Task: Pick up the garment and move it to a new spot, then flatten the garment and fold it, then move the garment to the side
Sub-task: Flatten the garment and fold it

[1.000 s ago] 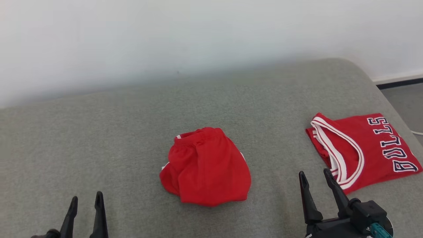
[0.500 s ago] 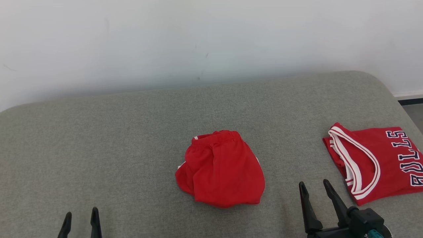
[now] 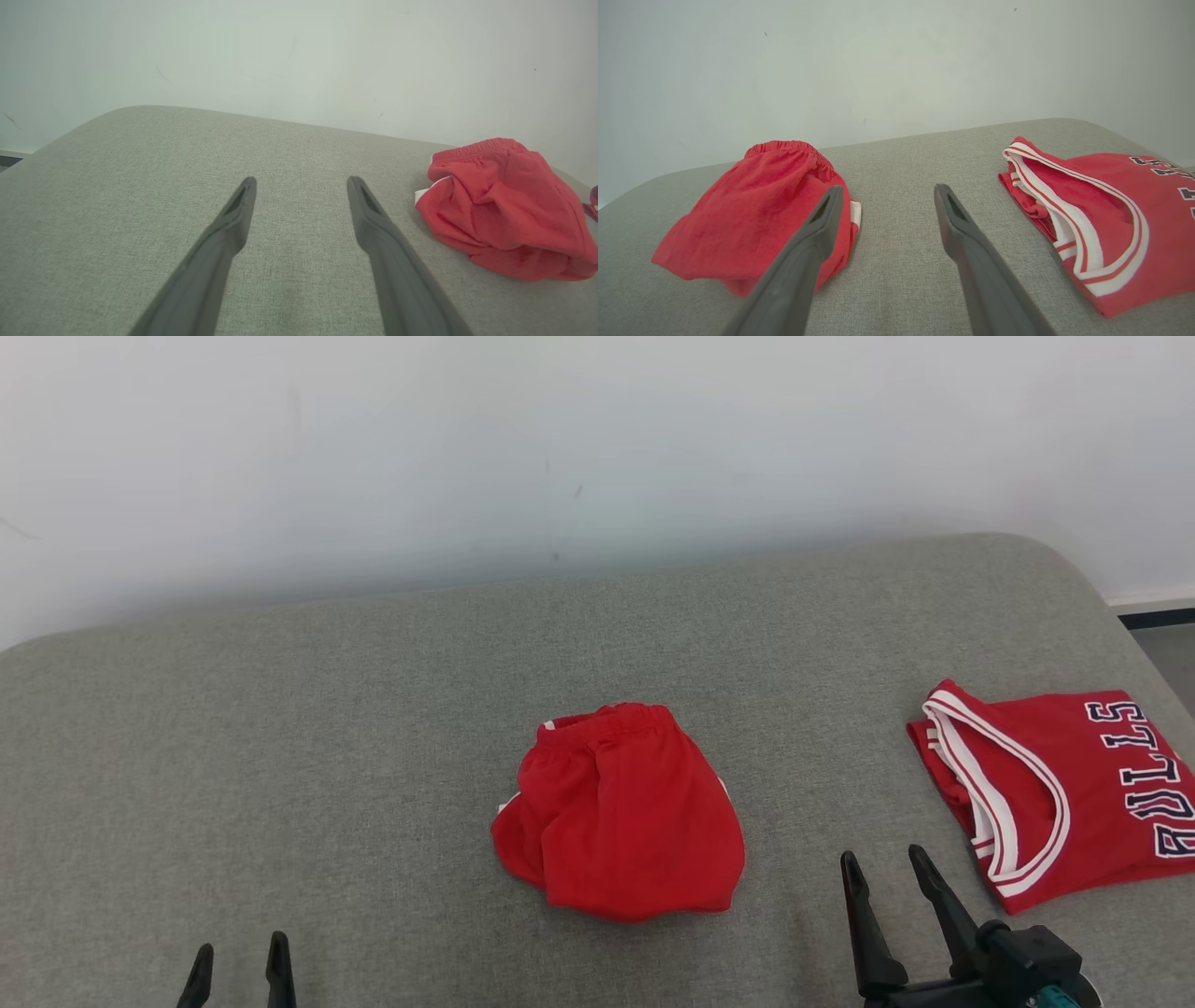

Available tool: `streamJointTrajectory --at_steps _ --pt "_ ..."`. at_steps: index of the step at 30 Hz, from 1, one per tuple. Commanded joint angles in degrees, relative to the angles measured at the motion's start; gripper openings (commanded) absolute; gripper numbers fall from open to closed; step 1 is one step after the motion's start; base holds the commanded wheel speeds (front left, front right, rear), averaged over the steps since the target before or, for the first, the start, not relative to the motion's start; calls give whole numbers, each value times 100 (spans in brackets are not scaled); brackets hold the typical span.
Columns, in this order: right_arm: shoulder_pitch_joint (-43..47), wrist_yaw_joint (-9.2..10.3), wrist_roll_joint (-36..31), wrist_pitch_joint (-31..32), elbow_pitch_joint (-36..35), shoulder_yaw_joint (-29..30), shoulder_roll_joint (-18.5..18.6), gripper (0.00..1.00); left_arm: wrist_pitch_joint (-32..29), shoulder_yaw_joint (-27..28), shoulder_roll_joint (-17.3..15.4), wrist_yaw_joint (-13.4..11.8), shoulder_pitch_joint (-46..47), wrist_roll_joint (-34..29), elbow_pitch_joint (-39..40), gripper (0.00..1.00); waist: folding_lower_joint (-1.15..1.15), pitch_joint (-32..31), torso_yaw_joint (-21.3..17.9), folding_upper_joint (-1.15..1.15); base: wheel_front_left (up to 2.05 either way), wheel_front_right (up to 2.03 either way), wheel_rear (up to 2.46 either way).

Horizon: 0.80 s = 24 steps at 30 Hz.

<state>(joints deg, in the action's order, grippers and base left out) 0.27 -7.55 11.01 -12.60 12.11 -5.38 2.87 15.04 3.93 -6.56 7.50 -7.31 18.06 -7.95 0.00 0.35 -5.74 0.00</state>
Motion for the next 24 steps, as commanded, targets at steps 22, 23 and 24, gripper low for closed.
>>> streamJointTrajectory --at_steps 22,23,24 --pt "-60 15 71 -43 14 -113 2 100 15 -351 -152 -5 172 -13 -84 100 0 96 -20 0 0 0 0" --pt "-86 15 72 -46 19 -127 1 100 1 -465 -219 -5 277 -9 -146 100 0 106 -42 0 0 0 0" --pt "-109 15 81 -50 24 -146 2 100 -84 -580 -312 -5 422 42 -192 100 0 120 -73 0 0 0 0"
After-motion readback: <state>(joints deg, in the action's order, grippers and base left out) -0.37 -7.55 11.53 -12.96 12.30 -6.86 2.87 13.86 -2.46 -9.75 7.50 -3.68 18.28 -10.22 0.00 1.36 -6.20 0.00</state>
